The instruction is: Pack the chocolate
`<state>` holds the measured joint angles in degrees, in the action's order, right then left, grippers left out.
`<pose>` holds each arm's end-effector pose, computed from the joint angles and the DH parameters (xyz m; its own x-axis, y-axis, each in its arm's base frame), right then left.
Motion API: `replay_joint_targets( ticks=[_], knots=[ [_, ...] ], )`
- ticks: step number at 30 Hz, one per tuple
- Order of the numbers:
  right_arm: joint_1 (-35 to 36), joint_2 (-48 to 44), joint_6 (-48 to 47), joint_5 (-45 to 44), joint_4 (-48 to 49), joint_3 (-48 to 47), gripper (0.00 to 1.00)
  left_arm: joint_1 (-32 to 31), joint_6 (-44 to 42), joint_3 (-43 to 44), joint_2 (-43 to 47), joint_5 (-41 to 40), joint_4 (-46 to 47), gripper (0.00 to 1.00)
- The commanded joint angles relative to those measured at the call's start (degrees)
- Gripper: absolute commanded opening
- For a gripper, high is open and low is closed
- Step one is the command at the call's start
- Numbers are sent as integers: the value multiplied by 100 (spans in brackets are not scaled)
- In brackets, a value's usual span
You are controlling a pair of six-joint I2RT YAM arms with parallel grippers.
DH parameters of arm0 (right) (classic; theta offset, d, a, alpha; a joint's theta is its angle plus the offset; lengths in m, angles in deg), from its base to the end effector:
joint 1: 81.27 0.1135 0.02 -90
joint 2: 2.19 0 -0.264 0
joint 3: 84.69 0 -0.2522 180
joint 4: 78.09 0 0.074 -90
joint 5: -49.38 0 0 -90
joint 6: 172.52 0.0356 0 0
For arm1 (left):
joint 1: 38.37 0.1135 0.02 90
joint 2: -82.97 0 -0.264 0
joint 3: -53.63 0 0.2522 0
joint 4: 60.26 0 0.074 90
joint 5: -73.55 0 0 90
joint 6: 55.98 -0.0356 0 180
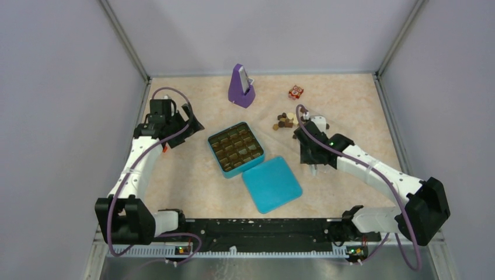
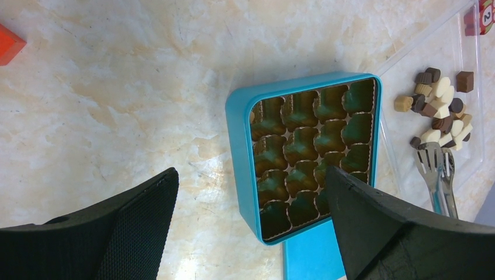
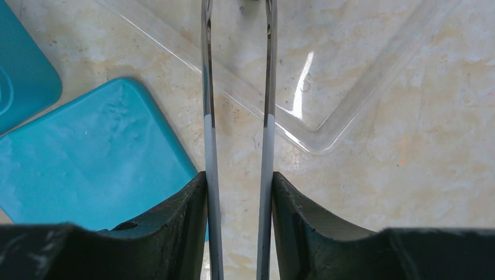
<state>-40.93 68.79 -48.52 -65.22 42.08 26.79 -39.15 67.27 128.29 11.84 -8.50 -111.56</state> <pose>0.1890 0.1411 0.2581 -0.8061 -0.0175 -0.5916 0.0117 0.9989 -0.0455 0.2597 -0.0085 0.2979 -0.6775 -0.5338 -0.5059 -0.3169 0.8326 -0.4542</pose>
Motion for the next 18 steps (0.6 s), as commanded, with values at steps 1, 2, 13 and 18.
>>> replay_joint_targets(
  ticks=[1, 2, 13, 18],
  knots=[
    [-52, 46, -103, 111, 390, -82, 39, 31, -25, -70, 115, 58, 194, 99],
    [-52, 53, -92, 106, 367, -112, 38, 33, -33, -75, 109, 51, 194, 99],
    [-52, 102, -107, 5, -3, -240, 39, 33, -38, -69, 144, 14, 167, 99],
    [-52, 21, -20, -1, -200, -219, 41, 31, -38, -95, 166, 31, 159, 99]
  ],
)
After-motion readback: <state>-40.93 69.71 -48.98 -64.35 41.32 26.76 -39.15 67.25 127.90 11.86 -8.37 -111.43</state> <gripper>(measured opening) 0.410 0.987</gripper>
